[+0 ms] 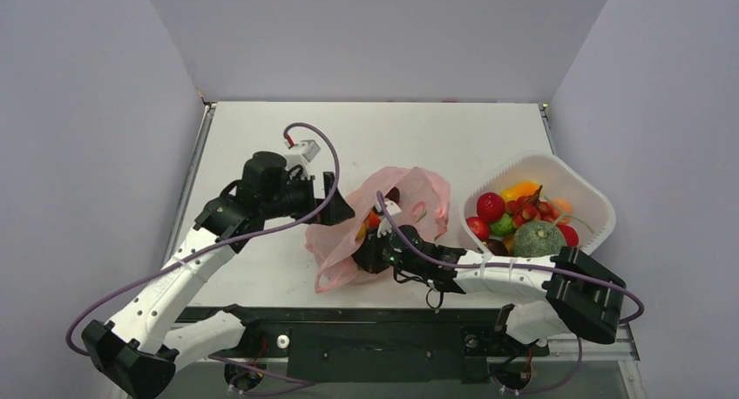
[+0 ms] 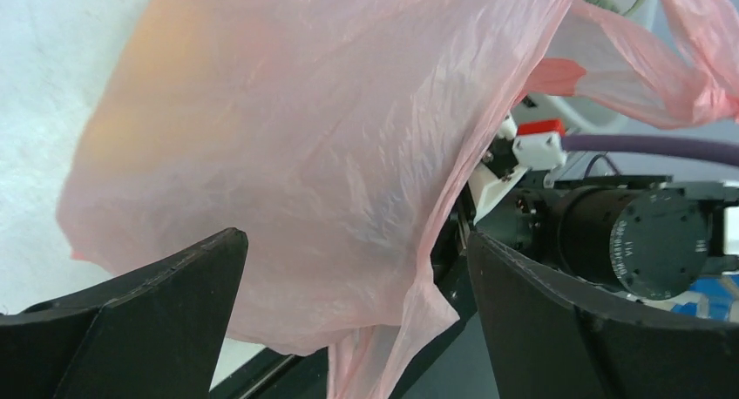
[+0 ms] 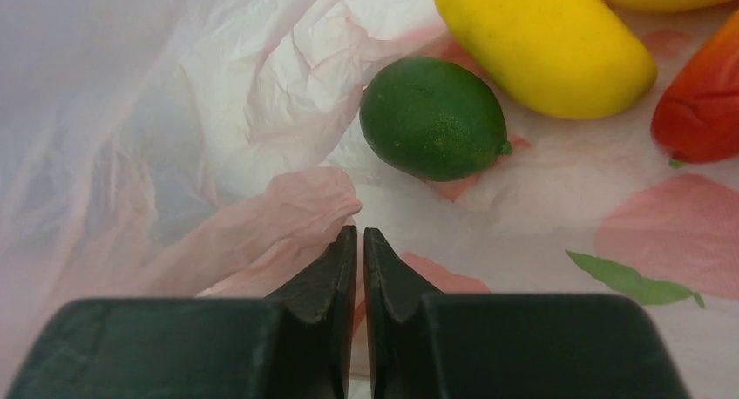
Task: Take the fake fruits out of the plastic bag
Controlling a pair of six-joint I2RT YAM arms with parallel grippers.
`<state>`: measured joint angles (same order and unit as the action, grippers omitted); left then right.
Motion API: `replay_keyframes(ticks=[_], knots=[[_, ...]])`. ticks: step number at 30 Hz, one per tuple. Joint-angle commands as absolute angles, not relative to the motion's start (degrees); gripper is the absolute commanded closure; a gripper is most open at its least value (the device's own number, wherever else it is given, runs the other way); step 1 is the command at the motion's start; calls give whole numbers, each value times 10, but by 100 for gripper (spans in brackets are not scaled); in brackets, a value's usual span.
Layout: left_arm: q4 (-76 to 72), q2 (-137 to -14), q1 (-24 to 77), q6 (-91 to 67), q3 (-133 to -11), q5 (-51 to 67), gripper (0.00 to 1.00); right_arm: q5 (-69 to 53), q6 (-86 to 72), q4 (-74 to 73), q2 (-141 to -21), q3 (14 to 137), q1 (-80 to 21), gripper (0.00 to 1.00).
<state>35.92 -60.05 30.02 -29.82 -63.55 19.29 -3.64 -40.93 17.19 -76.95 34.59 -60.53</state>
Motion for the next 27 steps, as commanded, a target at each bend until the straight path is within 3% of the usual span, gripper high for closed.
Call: replay_keyframes(ticks=[1,10,14,22,27], knots=[[327,-573,366,-310,-593,157,3,-51,-436,264,-777,343,-610,95],[374,-520,515,-338,-555,-65,5,67,-412,170,-663,332,-612,84],[369,-529,523,-375,-534,-87,29,102,-397,173,-621,302,-614,82],[343,-529,538,-394,-510,-87,56,125,-395,168,-662,258,-626,81],[325,-544,539,-394,-497,-82,86,117,-429,175,-710,225,-653,84]])
